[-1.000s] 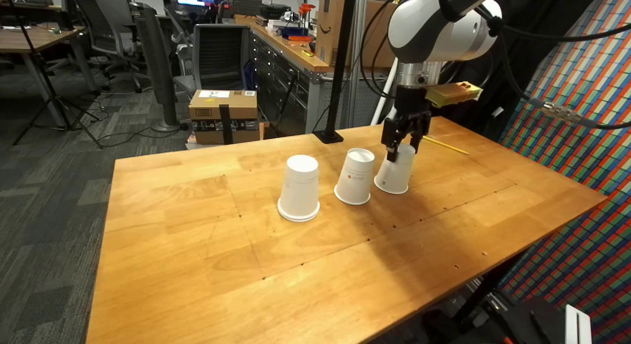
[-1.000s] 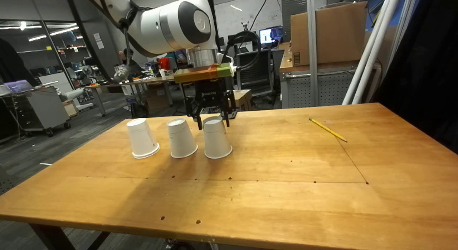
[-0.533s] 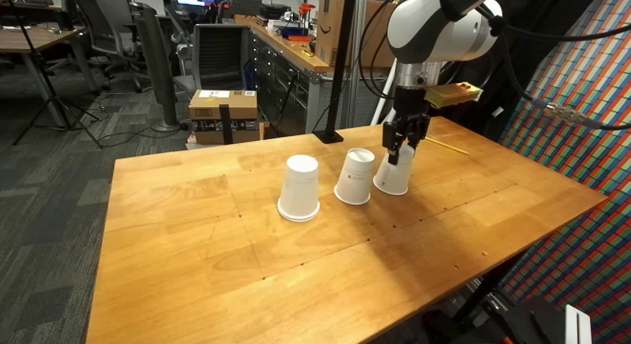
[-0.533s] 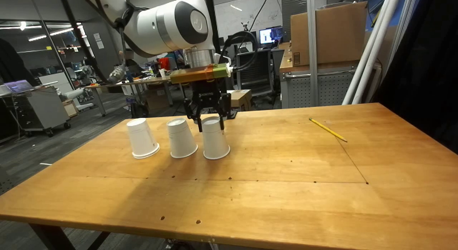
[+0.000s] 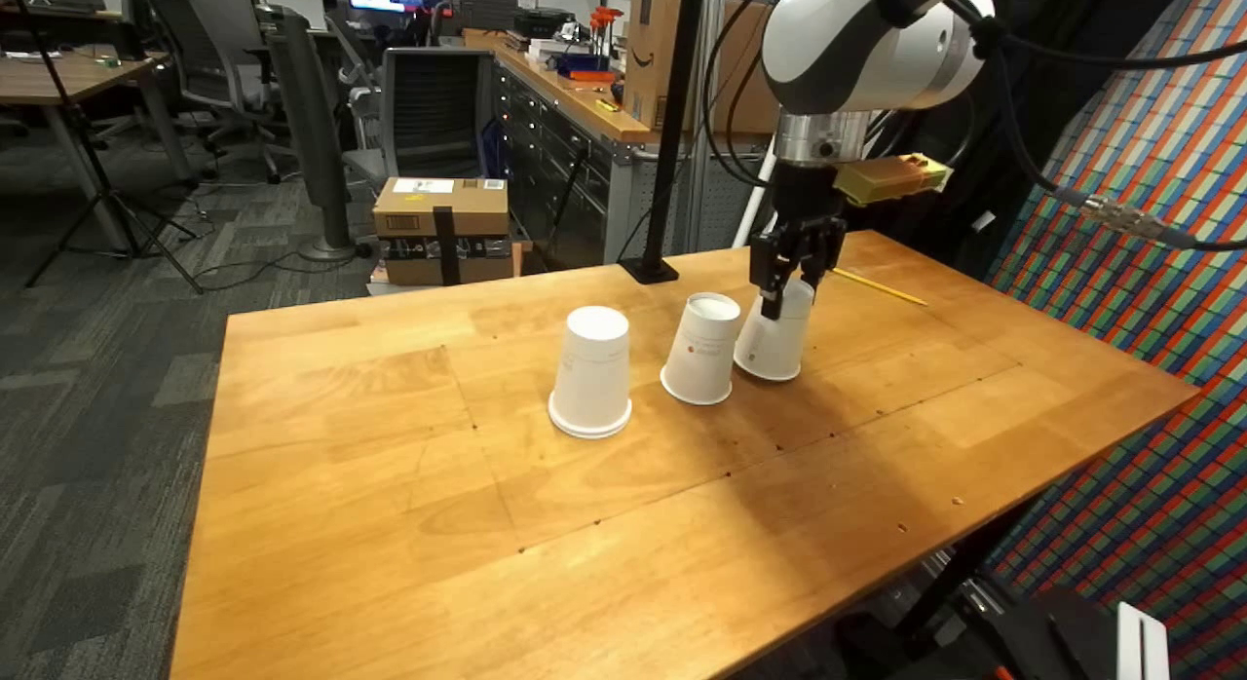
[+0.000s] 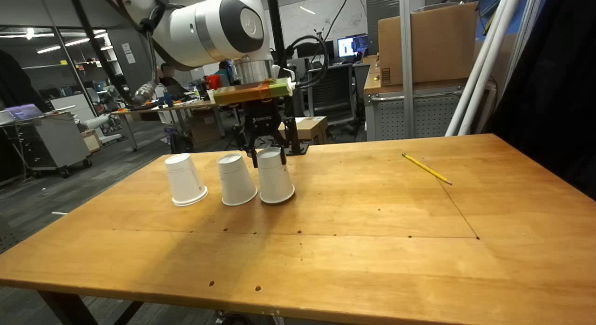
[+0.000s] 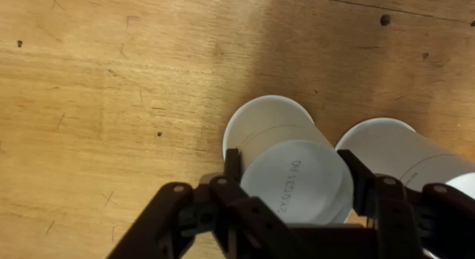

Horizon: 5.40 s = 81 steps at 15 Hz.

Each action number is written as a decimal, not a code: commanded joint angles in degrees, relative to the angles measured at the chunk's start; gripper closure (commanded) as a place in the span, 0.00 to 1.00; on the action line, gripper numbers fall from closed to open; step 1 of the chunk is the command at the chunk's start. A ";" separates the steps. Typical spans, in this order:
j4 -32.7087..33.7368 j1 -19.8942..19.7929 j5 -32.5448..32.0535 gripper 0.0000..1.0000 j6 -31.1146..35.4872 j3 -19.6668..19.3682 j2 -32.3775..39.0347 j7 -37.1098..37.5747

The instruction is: Stack all the cups together

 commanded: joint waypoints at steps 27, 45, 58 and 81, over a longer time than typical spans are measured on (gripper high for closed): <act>10.41 7.55 -3.51 0.62 -15.32 6.87 -7.89 11.49; 7.30 8.14 -1.84 0.62 -14.28 7.23 -7.04 13.78; 3.66 8.06 -0.45 0.62 -11.69 7.13 -7.98 11.64; -0.43 7.93 -5.97 0.11 -8.47 6.96 -8.86 3.46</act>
